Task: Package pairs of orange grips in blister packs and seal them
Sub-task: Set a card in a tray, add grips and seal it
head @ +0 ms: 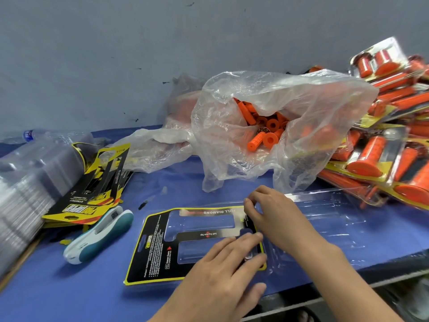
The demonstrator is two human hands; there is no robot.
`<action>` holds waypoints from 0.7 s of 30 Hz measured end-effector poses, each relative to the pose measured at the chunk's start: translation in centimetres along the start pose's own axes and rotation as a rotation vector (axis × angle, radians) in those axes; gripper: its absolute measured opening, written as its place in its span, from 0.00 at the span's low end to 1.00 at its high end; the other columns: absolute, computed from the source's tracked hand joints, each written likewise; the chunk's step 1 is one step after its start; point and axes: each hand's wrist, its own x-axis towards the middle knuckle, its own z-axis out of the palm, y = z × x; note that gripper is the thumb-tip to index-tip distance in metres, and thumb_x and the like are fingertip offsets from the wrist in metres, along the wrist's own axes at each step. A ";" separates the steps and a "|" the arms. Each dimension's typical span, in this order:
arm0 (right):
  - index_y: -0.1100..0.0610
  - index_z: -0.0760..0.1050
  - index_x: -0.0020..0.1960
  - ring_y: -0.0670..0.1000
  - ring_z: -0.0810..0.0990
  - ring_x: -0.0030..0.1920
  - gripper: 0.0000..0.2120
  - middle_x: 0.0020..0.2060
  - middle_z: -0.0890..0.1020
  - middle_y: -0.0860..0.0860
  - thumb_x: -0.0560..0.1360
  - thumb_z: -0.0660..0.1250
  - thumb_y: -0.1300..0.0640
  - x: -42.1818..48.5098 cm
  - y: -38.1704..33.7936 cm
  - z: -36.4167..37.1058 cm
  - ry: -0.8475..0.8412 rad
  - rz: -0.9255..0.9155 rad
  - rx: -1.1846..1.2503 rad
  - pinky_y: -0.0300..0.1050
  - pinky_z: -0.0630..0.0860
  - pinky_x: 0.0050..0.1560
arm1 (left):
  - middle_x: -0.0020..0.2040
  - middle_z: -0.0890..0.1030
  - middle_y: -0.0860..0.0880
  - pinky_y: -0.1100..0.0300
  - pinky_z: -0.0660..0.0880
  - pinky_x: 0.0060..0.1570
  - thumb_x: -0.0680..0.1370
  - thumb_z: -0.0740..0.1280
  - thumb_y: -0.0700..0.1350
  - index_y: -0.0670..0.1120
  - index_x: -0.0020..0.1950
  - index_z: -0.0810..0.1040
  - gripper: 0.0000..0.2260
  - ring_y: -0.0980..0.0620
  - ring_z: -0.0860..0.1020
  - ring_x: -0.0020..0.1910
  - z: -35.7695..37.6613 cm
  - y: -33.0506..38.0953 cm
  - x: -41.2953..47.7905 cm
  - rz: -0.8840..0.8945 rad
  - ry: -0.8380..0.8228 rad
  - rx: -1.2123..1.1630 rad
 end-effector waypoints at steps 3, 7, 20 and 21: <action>0.56 0.80 0.49 0.51 0.74 0.52 0.17 0.51 0.77 0.47 0.82 0.55 0.48 0.0 0.0 -0.1 0.006 -0.016 -0.012 0.44 0.69 0.54 | 0.68 0.77 0.48 0.56 0.72 0.65 0.81 0.61 0.53 0.48 0.60 0.82 0.15 0.51 0.75 0.67 -1.0 -0.6 -0.5 -0.024 0.048 -0.023; 0.56 0.81 0.50 0.53 0.74 0.54 0.17 0.52 0.80 0.48 0.81 0.57 0.48 0.1 -0.4 -0.7 0.068 -0.068 -0.088 0.46 0.69 0.58 | 0.55 0.81 0.55 0.58 0.72 0.56 0.81 0.59 0.51 0.50 0.57 0.81 0.12 0.54 0.78 0.54 -3.6 -3.7 -2.1 -0.235 0.140 -0.028; 0.50 0.78 0.52 0.50 0.72 0.52 0.13 0.50 0.79 0.44 0.81 0.56 0.48 2.3 -2.8 -1.0 0.151 -0.134 0.037 0.45 0.68 0.55 | 0.49 0.80 0.57 0.63 0.66 0.48 0.80 0.65 0.42 0.52 0.52 0.78 0.06 0.55 0.76 0.49 -6.4 -13.6 -7.3 -0.890 0.286 -0.037; 0.49 0.78 0.54 0.50 0.73 0.53 0.12 0.51 0.79 0.43 0.81 0.57 0.49 2.6 -3.1 -1.0 0.156 -0.140 0.052 0.44 0.68 0.56 | 0.49 0.81 0.56 0.60 0.67 0.49 0.80 0.64 0.42 0.51 0.53 0.78 0.05 0.54 0.76 0.49 -6.3 -14.0 -7.2 -0.909 0.290 -0.032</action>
